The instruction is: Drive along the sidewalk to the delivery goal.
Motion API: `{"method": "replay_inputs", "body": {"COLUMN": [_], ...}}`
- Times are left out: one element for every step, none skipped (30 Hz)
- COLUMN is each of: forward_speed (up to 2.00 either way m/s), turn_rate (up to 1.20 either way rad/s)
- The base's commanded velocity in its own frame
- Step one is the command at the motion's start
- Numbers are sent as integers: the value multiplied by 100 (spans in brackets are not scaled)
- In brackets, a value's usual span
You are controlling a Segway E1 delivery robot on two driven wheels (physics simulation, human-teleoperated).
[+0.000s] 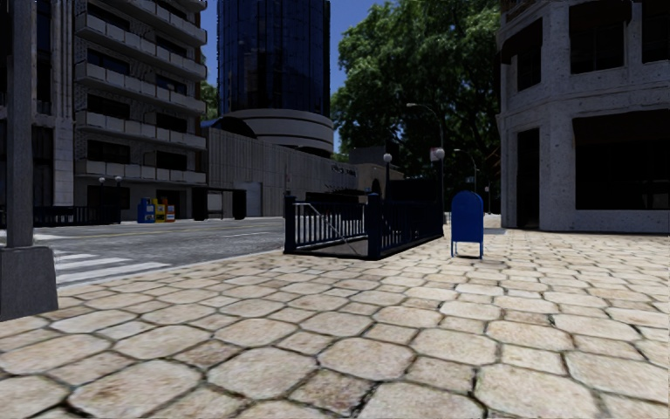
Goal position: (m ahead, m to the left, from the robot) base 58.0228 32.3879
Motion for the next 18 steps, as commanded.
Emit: {"method": "replay_inputs", "body": {"forward_speed": [200, 200, 200, 200, 200, 200, 200, 200, 200, 200, 200, 200, 200, 200, 200, 200, 200, 200], "turn_rate": [47, 47, 47, 47, 47, 47, 47, 47, 47, 47, 47, 47, 47, 47, 48, 52, 55, 56]}}
